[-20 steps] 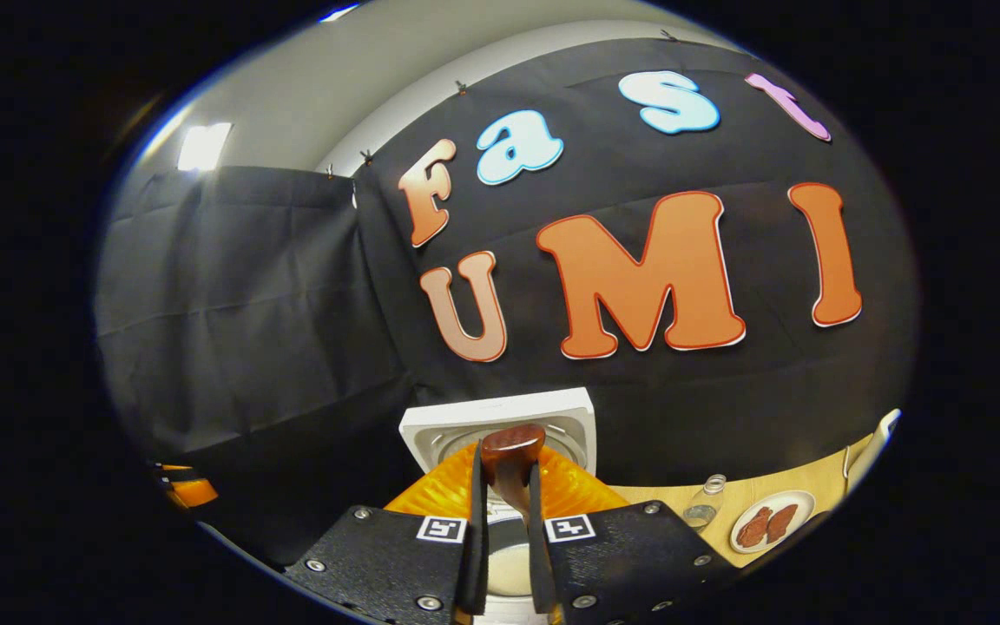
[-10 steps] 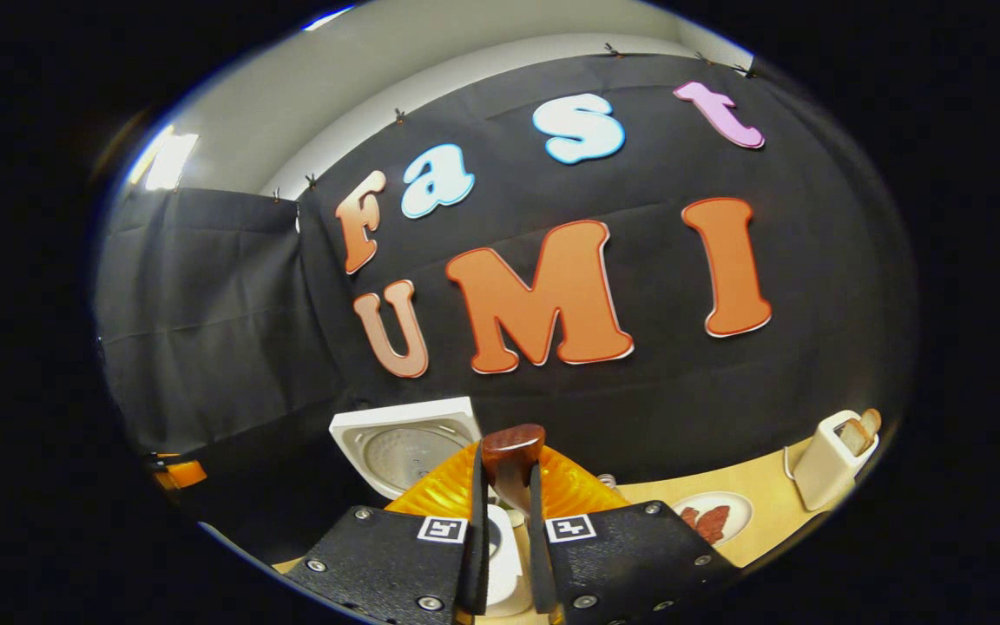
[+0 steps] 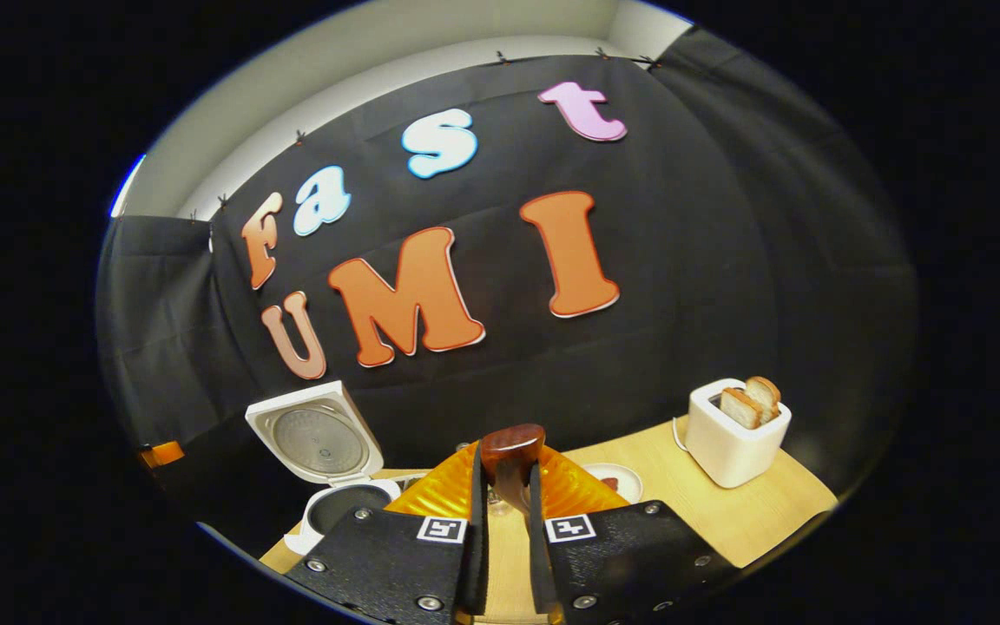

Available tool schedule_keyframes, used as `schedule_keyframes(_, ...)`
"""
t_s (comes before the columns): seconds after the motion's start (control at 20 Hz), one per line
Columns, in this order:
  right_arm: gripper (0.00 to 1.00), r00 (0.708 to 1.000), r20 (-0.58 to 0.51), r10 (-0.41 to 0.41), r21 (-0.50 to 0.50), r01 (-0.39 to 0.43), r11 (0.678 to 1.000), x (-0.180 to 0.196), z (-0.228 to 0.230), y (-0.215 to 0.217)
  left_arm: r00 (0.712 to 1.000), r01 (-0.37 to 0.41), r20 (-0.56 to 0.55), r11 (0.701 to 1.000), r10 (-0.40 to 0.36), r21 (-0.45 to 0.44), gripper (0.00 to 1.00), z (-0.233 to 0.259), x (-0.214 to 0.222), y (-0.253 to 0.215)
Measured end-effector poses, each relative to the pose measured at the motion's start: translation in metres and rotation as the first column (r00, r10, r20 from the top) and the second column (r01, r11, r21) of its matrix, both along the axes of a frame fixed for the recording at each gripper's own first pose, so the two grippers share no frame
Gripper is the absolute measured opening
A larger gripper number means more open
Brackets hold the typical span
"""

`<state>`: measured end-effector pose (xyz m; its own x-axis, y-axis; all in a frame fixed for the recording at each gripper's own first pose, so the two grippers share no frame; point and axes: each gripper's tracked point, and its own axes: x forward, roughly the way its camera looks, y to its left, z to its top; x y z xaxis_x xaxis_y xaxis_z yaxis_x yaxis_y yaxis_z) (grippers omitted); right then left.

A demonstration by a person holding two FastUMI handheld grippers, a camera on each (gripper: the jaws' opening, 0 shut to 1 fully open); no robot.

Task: Close the left gripper, press the button to open the rice cooker; take a wooden spoon from the chopstick holder with the right hand, scoop a spoonful of rice and pour it into the rice cooker, then put the wooden spoon back into the chopstick holder.

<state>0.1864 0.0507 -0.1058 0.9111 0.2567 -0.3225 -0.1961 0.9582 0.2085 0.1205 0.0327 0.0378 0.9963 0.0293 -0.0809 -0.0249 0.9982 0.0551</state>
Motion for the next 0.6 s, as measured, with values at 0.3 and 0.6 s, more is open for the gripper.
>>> schedule_keyframes(0.3,0.19,0.990,-0.101,-0.099,0.026,0.102,0.994,-0.026,-0.057,-0.056,0.999,0.030,-0.016,0.999,-0.030,0.012,1.00,-0.004,0.005,-0.029)
schedule_keyframes(0.6,0.19,0.974,-0.186,-0.131,0.043,0.141,0.989,-0.034,-0.116,-0.075,0.999,0.021,-0.026,0.999,-0.021,0.027,1.00,-0.010,0.001,-0.041)
